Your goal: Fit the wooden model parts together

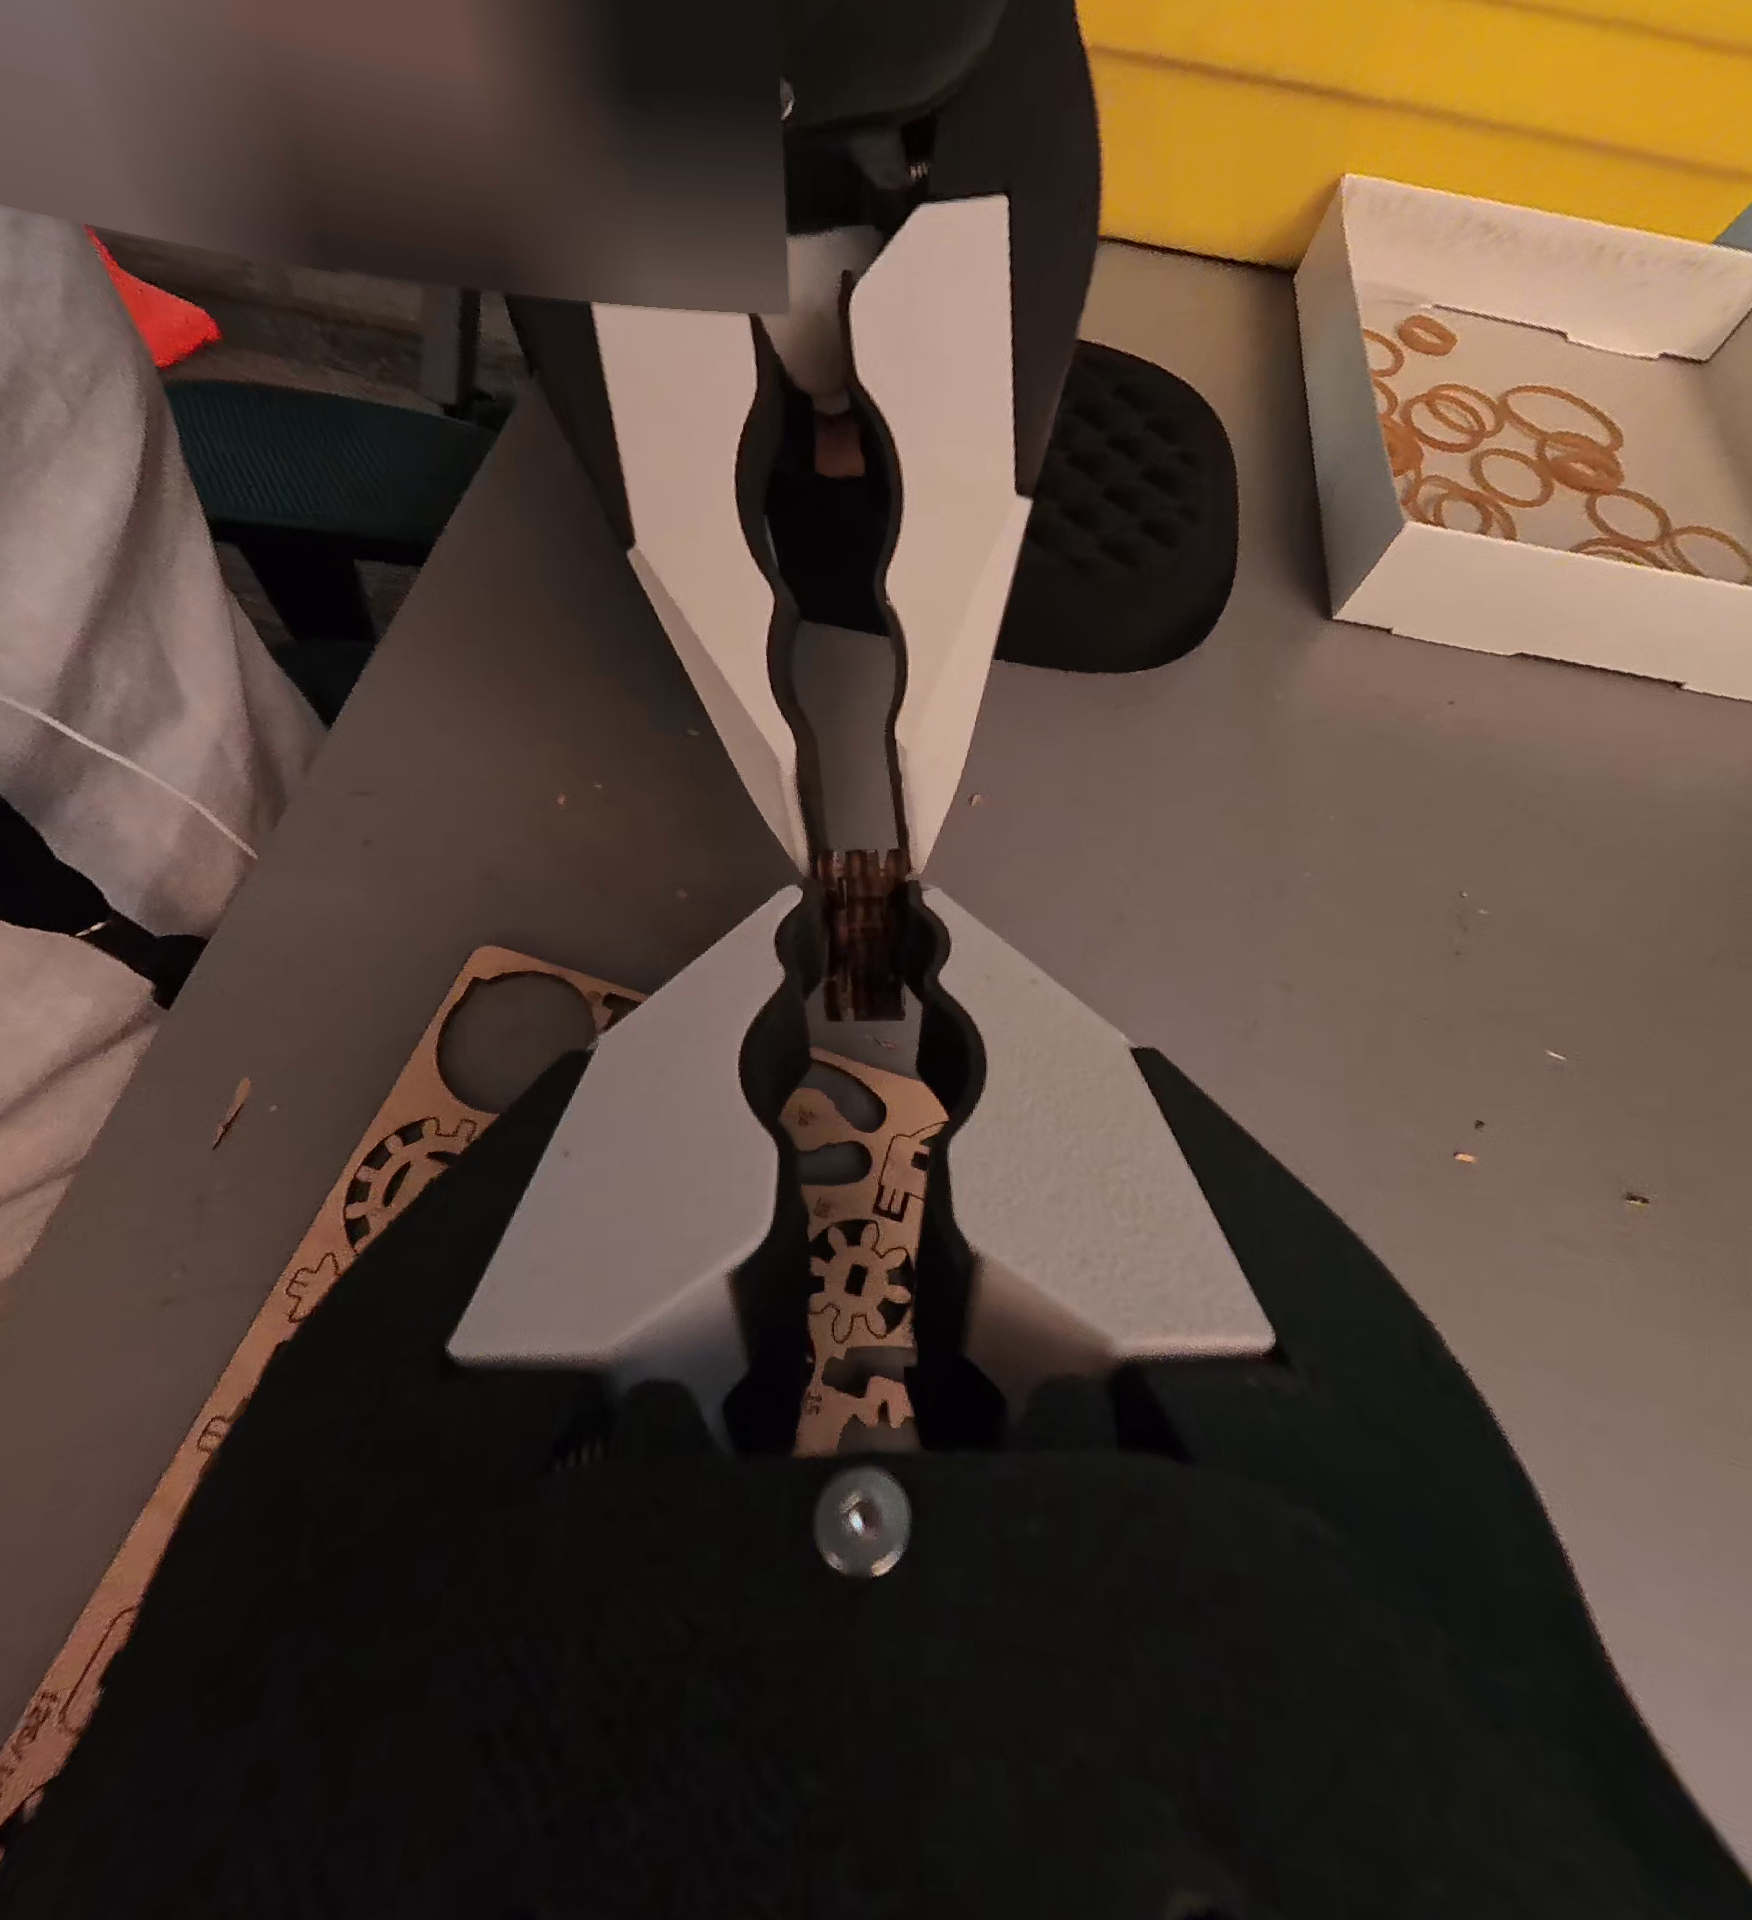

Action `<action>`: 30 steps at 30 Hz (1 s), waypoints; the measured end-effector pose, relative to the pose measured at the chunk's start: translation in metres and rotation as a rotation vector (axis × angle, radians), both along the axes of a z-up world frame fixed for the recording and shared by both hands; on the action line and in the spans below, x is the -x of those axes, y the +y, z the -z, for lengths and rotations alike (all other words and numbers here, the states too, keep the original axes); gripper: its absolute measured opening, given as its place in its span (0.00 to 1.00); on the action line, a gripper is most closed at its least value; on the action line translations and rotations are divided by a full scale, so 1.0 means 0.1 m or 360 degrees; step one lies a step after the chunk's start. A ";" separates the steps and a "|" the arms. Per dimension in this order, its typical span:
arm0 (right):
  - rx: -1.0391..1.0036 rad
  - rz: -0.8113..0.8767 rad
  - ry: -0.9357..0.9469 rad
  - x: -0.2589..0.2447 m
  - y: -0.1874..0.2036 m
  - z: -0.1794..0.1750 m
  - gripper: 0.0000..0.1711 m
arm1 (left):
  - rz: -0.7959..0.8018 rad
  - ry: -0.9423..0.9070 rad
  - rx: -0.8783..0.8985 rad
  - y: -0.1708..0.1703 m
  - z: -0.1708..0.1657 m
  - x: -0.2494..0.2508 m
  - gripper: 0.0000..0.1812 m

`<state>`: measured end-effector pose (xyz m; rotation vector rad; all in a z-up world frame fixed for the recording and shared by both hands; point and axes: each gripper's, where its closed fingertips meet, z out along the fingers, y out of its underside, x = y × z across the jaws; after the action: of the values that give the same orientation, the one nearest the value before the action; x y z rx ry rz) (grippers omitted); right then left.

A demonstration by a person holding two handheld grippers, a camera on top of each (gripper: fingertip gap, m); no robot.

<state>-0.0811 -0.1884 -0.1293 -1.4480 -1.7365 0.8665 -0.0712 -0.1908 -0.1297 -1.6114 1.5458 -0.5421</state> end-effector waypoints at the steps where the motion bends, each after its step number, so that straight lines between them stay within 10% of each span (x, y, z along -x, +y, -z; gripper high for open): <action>1: 0.0019 -0.0001 0.0020 0.00 0.00 -0.02 0.08 | -0.0002 -0.0018 -0.0016 0.00 -0.02 0.00 0.07; 30: -0.0231 -0.0023 0.0079 0.02 -0.01 -0.11 0.09 | 0.0081 -0.0075 -0.0107 -0.02 -0.12 -0.01 0.07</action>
<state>-0.0831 -0.1896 -0.1179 -1.3102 -1.7376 0.7610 -0.0702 -0.1930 -0.1172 -1.5018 1.5575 -0.5463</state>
